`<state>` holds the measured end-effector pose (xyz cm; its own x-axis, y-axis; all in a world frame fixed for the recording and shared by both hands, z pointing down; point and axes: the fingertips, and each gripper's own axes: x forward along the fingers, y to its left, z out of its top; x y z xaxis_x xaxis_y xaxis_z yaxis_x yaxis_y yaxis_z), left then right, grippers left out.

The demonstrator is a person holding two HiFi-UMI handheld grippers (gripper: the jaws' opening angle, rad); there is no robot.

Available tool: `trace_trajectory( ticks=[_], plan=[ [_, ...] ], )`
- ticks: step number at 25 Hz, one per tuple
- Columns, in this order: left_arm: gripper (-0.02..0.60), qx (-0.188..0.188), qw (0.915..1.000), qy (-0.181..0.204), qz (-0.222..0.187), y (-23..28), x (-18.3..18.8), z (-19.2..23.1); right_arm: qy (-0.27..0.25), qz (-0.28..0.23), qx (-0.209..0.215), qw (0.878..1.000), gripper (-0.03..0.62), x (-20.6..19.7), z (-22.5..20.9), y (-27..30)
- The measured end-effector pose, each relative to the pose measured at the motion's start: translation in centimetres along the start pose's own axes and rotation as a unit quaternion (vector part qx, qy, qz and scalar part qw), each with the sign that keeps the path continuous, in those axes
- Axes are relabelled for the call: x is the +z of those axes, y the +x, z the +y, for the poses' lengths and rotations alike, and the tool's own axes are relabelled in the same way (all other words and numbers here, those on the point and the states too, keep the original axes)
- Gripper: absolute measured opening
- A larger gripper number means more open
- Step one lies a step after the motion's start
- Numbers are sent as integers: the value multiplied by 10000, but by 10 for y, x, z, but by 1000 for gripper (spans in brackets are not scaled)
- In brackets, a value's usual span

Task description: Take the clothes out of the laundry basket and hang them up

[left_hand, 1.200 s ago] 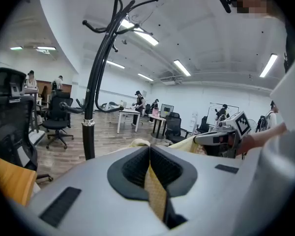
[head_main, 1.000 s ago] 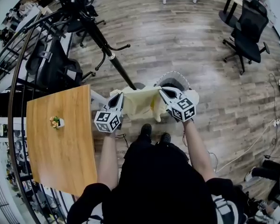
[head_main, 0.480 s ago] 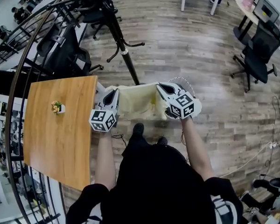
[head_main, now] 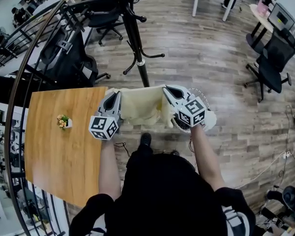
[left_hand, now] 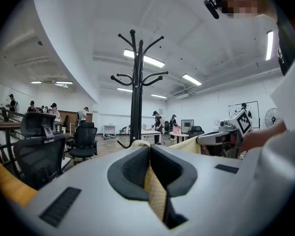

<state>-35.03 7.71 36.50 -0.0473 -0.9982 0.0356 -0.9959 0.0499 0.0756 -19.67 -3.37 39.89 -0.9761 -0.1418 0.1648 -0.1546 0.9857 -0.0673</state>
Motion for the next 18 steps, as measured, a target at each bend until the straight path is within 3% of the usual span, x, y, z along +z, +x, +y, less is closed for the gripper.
trace_trajectory(
  ticks=[9, 18],
  plan=[
    [26, -306, 9991, 141, -263, 40, 40, 75, -138, -189, -278, 9993, 15, 40, -10, 67],
    [26, -754, 9942, 383, -672, 107, 99, 125, -217, -619, -672, 9956, 15, 97, -42, 112]
  ],
)
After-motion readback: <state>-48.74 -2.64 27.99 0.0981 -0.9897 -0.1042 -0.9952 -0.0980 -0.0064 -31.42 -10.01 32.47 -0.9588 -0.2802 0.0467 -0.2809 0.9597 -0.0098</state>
